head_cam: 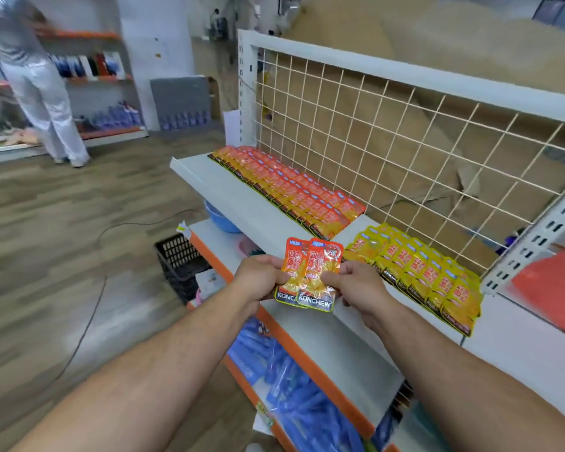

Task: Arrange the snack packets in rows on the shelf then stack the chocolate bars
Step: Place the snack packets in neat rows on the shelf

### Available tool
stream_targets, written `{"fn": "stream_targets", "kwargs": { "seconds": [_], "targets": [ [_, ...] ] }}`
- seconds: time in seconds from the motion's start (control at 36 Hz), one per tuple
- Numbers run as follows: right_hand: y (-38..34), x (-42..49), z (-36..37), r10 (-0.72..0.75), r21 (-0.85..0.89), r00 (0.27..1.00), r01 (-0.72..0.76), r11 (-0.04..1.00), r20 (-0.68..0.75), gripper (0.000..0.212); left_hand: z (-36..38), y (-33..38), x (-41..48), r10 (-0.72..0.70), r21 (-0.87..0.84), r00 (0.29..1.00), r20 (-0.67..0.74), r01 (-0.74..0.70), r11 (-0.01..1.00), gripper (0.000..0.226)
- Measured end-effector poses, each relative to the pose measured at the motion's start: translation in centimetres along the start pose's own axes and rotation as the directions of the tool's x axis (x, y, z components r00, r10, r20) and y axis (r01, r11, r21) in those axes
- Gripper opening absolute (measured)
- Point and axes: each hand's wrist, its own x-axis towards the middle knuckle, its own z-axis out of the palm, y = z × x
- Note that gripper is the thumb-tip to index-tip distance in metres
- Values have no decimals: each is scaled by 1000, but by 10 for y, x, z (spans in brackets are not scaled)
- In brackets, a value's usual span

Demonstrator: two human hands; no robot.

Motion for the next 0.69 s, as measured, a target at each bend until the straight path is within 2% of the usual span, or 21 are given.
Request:
{"fn": "stream_targets", "kwargs": {
  "seconds": [0.08, 0.19, 0.42, 0.69],
  "targets": [
    [-15, 33, 19, -26, 6, 999, 26, 1000, 46, 42, -19, 14, 23, -6, 5, 999, -35, 6, 1000, 15],
    [-35, 72, 38, -54, 16, 992, 52, 998, 111, 51, -40, 30, 55, -12, 22, 996, -89, 14, 1000, 18],
    [-76, 147, 73, -104, 49, 973, 96, 994, 206, 48, -80, 59, 116, 18, 5, 981, -194, -18, 1000, 16],
    [-104, 196, 115, -109, 53, 967, 99, 994, 232, 47, -121, 74, 168, -6, -48, 980, -200, -4, 999, 16]
  ]
}}
